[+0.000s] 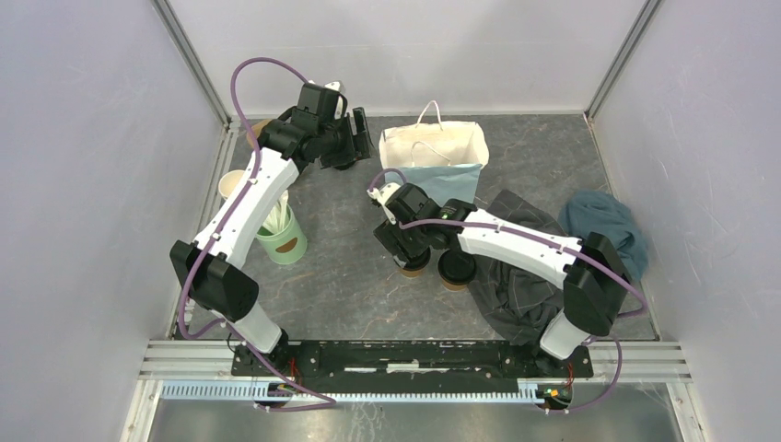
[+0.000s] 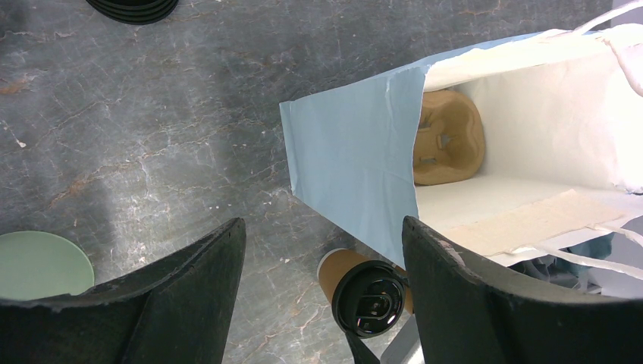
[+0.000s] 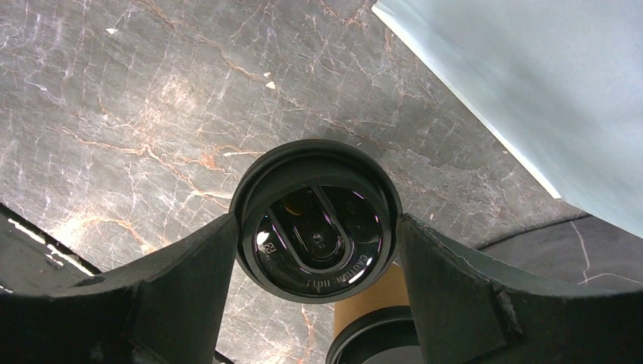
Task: Pack the takeout coffee
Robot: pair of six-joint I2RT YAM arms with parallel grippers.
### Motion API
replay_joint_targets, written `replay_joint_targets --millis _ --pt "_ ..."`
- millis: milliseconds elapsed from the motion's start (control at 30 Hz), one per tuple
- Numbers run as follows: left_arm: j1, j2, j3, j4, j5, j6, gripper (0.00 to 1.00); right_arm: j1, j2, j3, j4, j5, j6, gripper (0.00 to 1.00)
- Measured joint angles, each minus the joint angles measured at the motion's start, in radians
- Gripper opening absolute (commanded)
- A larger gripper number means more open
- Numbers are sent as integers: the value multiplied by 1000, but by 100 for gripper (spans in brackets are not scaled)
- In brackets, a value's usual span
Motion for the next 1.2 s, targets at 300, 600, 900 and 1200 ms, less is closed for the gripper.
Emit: replay_joint_targets --millis 300,600,900,1200 --pt "0 0 0 0 0 0 82 0 0 -24 -2 -12 1 83" --pt "0 1 0 0 1 0 82 0 -1 -28 -1 -14 0 69" --pt "0 1 0 0 1 0 83 0 -10 -29 0 -16 -8 53" --pt "0 31 41 0 26 0 84 0 -157 -44 14 -27 -47 38"
